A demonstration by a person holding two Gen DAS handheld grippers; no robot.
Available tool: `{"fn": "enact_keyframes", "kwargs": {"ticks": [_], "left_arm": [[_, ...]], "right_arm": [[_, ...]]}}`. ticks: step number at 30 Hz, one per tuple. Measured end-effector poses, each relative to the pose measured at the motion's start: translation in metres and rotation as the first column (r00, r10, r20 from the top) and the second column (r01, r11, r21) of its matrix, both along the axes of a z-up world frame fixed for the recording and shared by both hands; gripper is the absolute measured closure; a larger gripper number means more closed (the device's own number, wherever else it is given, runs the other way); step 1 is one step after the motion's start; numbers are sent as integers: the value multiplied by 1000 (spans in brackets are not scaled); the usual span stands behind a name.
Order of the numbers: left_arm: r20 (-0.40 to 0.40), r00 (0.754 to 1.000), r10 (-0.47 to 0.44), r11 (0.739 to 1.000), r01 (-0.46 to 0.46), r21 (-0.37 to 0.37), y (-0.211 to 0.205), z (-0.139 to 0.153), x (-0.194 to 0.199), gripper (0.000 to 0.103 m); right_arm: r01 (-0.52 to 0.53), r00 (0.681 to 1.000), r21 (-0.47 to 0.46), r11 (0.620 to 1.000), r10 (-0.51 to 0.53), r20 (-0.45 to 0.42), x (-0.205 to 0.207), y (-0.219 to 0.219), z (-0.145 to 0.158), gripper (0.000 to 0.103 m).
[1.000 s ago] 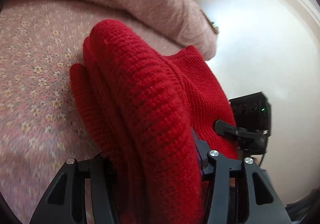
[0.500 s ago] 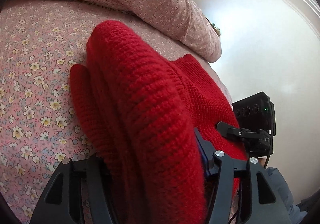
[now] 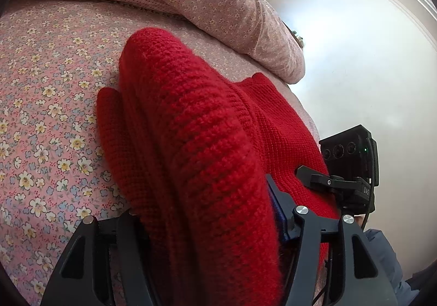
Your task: Fold small clothes
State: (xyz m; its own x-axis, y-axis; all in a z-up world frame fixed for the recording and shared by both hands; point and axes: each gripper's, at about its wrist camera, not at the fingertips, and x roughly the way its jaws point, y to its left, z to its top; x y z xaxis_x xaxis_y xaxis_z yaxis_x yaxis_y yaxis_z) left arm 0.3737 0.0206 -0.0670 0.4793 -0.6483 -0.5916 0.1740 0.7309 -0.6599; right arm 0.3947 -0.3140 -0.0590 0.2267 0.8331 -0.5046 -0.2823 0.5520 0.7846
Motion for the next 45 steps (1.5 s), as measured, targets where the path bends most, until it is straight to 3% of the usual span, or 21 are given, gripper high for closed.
{"fn": "enact_keyframes", "kwargs": {"ticks": [3, 6, 9, 15, 22, 25, 29, 31, 34, 36, 39, 42, 45], "left_arm": [[-13, 1000, 19, 1000, -19, 14, 0, 3, 0, 39], [-46, 997, 62, 997, -59, 53, 1, 7, -1, 26], [-53, 990, 133, 990, -130, 56, 11, 15, -5, 25], [60, 987, 152, 957, -162, 239, -1, 47, -21, 21], [242, 963, 117, 924, -195, 330, -18, 104, -60, 19], [308, 945, 107, 911, -217, 351, -22, 130, -83, 19], [384, 915, 121, 904, -262, 339, -23, 159, -114, 17], [422, 897, 128, 896, -288, 339, -22, 167, -129, 13], [479, 870, 119, 873, -322, 367, -27, 166, -146, 6], [494, 863, 102, 855, -331, 400, -32, 152, -147, 5], [476, 875, 92, 827, -333, 452, -38, 114, -137, 5], [448, 889, 94, 807, -332, 489, -42, 74, -124, 5], [434, 897, 86, 808, -318, 496, -44, 45, -114, 5]], "right_arm": [[2, 1000, -2, 1000, -2, -3, -1, -2, -1, 30], [22, 1000, -3, 1000, -22, 15, -5, -3, 2, 25], [51, 998, -1, 999, -51, 28, -12, -7, 10, 17], [75, 994, -108, 991, -65, 93, -31, -12, 34, 13], [136, 972, -99, 986, -114, 205, -63, -29, 73, 12], [163, 936, -32, 986, -144, 322, -95, -38, 103, 12], [199, 857, 3, 980, -176, 484, -143, -41, 142, 7], [211, 807, -7, 977, -170, 566, -169, -37, 158, 0], [259, 723, -59, 964, -153, 674, -199, -28, 164, 0], [290, 700, -122, 949, -123, 703, -204, -20, 158, 0], [360, 689, -188, 914, -124, 714, -203, -16, 138, 0], [476, 628, -224, 850, -151, 764, -198, -13, 116, 0], [568, 590, -284, 772, -142, 795, -188, -10, 94, 0]]}}
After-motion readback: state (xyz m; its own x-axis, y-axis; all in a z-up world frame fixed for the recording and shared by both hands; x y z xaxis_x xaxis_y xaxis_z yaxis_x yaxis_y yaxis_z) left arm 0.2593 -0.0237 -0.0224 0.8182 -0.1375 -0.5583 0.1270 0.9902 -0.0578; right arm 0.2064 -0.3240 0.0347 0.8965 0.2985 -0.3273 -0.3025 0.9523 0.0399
